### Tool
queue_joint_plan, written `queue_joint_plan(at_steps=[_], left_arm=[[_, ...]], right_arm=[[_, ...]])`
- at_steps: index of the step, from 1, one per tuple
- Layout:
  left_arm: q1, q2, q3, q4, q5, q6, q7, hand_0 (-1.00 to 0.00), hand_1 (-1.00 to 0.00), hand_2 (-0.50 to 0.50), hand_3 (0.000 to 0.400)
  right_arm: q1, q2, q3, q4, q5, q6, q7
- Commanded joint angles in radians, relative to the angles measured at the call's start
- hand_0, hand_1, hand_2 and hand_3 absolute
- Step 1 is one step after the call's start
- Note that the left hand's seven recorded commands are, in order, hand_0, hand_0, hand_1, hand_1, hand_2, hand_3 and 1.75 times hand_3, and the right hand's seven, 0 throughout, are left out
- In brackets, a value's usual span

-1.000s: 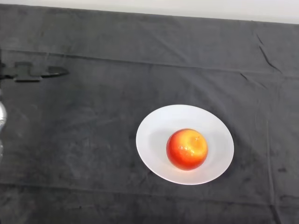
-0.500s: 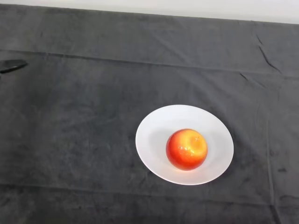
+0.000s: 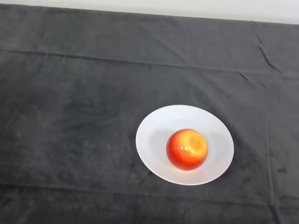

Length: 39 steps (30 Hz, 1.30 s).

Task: Move the apple to the plate

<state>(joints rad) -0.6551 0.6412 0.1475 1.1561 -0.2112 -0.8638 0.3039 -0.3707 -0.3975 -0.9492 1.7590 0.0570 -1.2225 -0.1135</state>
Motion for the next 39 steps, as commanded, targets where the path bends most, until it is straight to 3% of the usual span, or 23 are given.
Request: queue_joint_plan(at_steps=[1,16,39], left_arm=[[0.003,0.050,0.024,0.031,0.008,-0.026,0.015,0.00,0.00,0.00,0.000],[-0.011,0.041,0.057,0.054,0.030,-0.017,0.037,0.00,0.00,0.00,0.000],[-0.012,0.026,0.092,0.060,0.052,-0.018,0.019,0.00,0.00,0.00,0.000]], right_arm=[[0.108,0.154,-0.0135,0.083,0.0143,0.057,-0.0082],[0.108,0.154,-0.0149,0.083,0.0126,0.057,-0.0086],[0.109,0.154,-0.0166,0.083,0.0104,0.057,-0.0091]])
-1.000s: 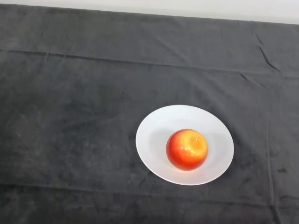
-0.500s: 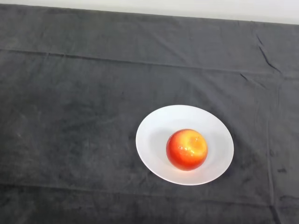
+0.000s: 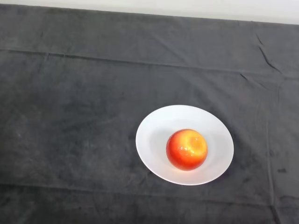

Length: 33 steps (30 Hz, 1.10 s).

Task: Move the apple to the plate

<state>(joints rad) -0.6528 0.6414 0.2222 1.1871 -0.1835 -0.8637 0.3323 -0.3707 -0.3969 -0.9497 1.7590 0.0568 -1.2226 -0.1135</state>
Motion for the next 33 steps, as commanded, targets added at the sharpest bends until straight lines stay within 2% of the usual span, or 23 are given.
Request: queue_joint_plan(at_steps=[1,33], left_arm=[[-0.014,0.026,0.018,0.029,0.025,-0.018,-0.010,0.00,0.00,0.00,0.000],[-0.014,0.021,0.056,0.028,0.050,-0.013,-0.030,0.00,0.00,0.00,0.000]], right_arm=[[0.109,0.153,-0.0162,0.083,0.0105,0.057,-0.0091],[0.109,0.153,-0.0177,0.083,0.0084,0.057,-0.0098]])
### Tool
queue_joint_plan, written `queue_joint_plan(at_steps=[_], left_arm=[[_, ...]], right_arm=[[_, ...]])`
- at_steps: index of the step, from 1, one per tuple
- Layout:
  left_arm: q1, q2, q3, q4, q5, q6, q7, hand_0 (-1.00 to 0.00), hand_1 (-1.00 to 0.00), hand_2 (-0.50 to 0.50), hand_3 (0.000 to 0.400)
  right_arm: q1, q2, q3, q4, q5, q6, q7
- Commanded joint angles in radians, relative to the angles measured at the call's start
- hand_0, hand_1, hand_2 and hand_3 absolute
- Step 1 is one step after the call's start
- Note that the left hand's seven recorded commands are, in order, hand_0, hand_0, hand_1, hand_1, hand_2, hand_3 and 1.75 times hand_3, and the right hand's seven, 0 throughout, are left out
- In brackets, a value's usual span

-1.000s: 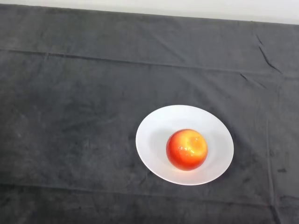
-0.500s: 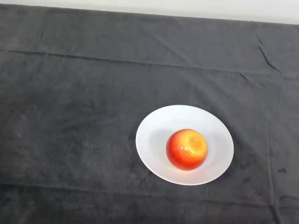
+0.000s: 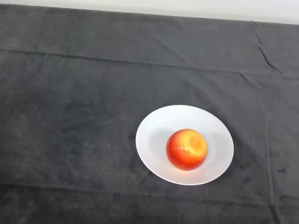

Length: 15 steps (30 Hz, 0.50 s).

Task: Move the apple to the plate

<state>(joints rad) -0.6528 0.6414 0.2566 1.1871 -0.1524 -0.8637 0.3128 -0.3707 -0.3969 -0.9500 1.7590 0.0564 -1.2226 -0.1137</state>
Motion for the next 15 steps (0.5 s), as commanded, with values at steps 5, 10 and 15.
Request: queue_joint_plan(at_steps=[5,10,15], left_arm=[[-0.014,0.020,0.027,0.027,0.021,-0.012,-0.013,0.00,0.00,0.00,0.000],[-0.014,0.019,0.031,0.027,0.025,-0.012,-0.014,0.00,0.00,0.00,0.000],[-0.013,0.019,0.037,0.026,0.027,-0.012,-0.016,0.00,0.00,0.00,0.000]], right_arm=[[0.109,0.153,-0.0176,0.083,0.0085,0.057,-0.0097],[0.109,0.153,-0.0178,0.083,0.0082,0.057,-0.0097],[0.109,0.153,-0.0180,0.083,0.0080,0.057,-0.0098]])
